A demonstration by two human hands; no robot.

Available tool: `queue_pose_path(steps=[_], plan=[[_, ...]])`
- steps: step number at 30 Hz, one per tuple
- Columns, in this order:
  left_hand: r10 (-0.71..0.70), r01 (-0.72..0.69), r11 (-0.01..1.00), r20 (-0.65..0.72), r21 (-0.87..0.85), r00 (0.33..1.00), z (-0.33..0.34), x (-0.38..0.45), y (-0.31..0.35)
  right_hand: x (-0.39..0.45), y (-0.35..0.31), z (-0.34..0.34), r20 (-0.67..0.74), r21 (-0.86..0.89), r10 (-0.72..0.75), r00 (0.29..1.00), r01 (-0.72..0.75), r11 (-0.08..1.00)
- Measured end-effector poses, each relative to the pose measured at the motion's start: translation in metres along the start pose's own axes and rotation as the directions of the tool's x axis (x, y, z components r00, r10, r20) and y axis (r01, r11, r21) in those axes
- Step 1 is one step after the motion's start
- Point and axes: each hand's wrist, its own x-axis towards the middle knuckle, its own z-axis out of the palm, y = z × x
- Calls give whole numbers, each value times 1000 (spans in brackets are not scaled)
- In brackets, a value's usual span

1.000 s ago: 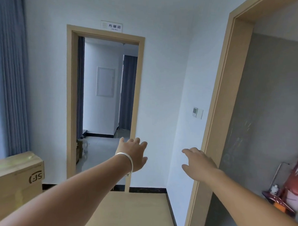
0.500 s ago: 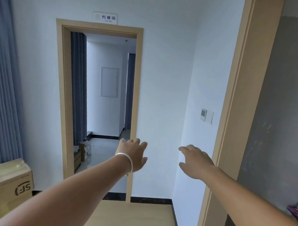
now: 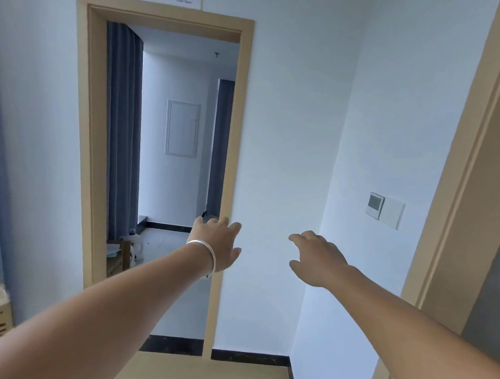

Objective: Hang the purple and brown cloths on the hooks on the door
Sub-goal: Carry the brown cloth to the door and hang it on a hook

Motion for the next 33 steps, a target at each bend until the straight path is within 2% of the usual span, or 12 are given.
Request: queue_pose_path(steps=[9, 15, 20, 24, 28, 33], plan=[[-41, 42, 999, -36, 9, 999, 50, 102, -98, 152, -51, 26, -31, 19, -56, 998, 57, 998], [-142, 141, 989, 45, 37, 989, 101, 123, -169, 231, -103, 63, 10, 37, -151, 988, 151, 988], [-285, 280, 958, 93, 65, 954, 143, 133, -239, 309, -163, 103, 36, 79, -295, 955, 292, 953], [-432, 420, 900, 117, 113, 894, 172, 138, -299, 378, -225, 136, 38, 82, -438, 898, 434, 897], [-572, 543, 816, 131, 199, 810, 194, 134, -356, 442, -294, 160, 31, 129, -612, 790, 604, 786], [-757, 704, 652, 192, 283, 624, 213, 106, -416, 492, -381, 186, 41, 197, -778, 627, 759, 621]])
